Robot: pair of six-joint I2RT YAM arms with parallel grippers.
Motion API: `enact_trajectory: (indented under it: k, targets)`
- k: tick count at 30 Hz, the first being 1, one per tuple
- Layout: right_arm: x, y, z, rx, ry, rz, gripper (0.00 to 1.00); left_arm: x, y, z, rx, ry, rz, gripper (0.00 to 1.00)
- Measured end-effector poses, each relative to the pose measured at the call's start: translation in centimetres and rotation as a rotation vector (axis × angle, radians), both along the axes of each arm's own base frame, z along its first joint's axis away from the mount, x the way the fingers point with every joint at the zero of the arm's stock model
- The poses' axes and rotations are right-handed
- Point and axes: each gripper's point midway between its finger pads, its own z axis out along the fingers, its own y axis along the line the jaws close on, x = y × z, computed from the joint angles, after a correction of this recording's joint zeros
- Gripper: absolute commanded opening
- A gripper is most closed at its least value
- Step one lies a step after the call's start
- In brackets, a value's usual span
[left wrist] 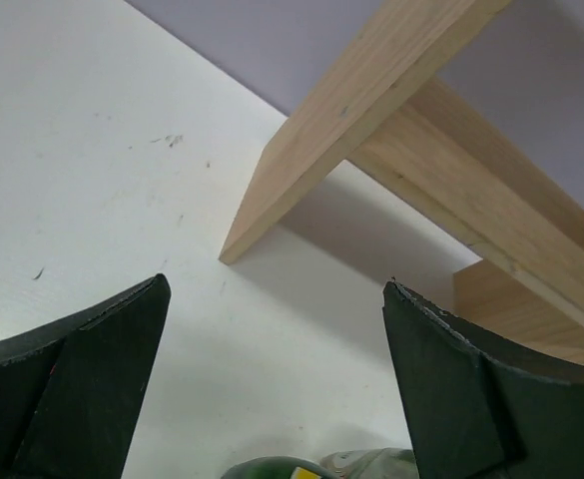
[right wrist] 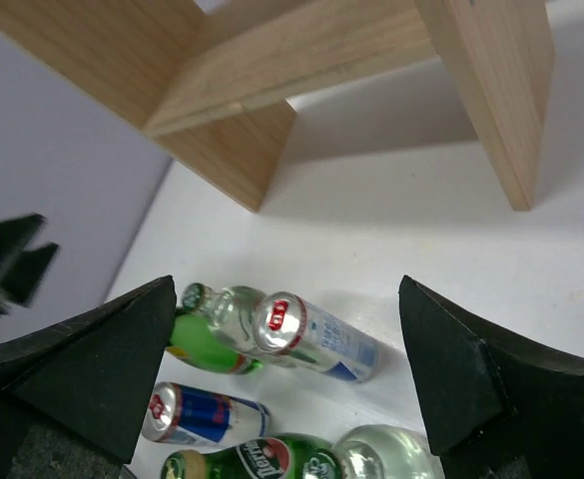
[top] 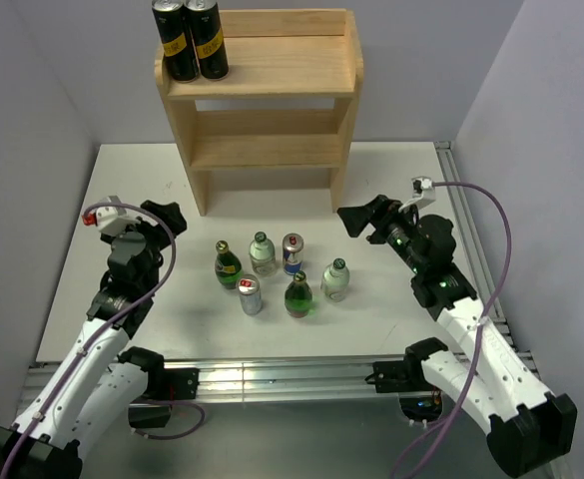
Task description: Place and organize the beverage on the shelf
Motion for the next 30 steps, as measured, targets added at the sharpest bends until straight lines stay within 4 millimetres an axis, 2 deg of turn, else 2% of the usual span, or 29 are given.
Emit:
enact_trajectory:
  k: [3,4,5,9,15,19,22,26,30]
  targets:
    - [-1.2,-0.3,0.3,0.04,-0.028,-0.007,1.0,-0.1,0.4,-2.4,0.017,0.038,0.02,0.95]
    - [-1.6,-0.4,-0.1,0.054,-0.028,-0.008,1.0,-0.2,0.6,-3.2,0.026,0.055,0.028,0.94]
    - [-2.0,-0.5,-0.8,0.063,-0.029,-0.008,1.0,-0.2,0.7,-4.0,0.033,0.069,0.035,0.94]
    - [-3.2,-0.7,-5.6,0.068,0.054,-0.006,1.0,-0.2,1.2,-6.2,0.062,0.116,0.062,0.94]
    - [-4.8,0.3,-8.6,0.053,0.115,0.066,1.0,-0.2,1.7,-7.9,0.084,0.145,0.087,0.94]
    - [-6.9,2.6,-10.6,0.004,0.162,0.14,1.0,-0.4,2.2,-8.8,0.09,0.162,0.119,0.93]
    - [-8.2,3.8,-12.0,-0.053,0.194,0.116,1.0,-0.5,3.0,-9.5,0.08,0.179,0.177,0.92]
    - [-11.6,5.3,-15.1,-0.153,0.277,0.09,1.0,-0.8,4.2,-10.0,0.076,0.193,0.253,0.92]
    - [-13.7,5.3,-18.6,-0.287,0.329,0.032,1.0,-1.5,4.8,-10.0,0.072,0.169,0.288,0.93]
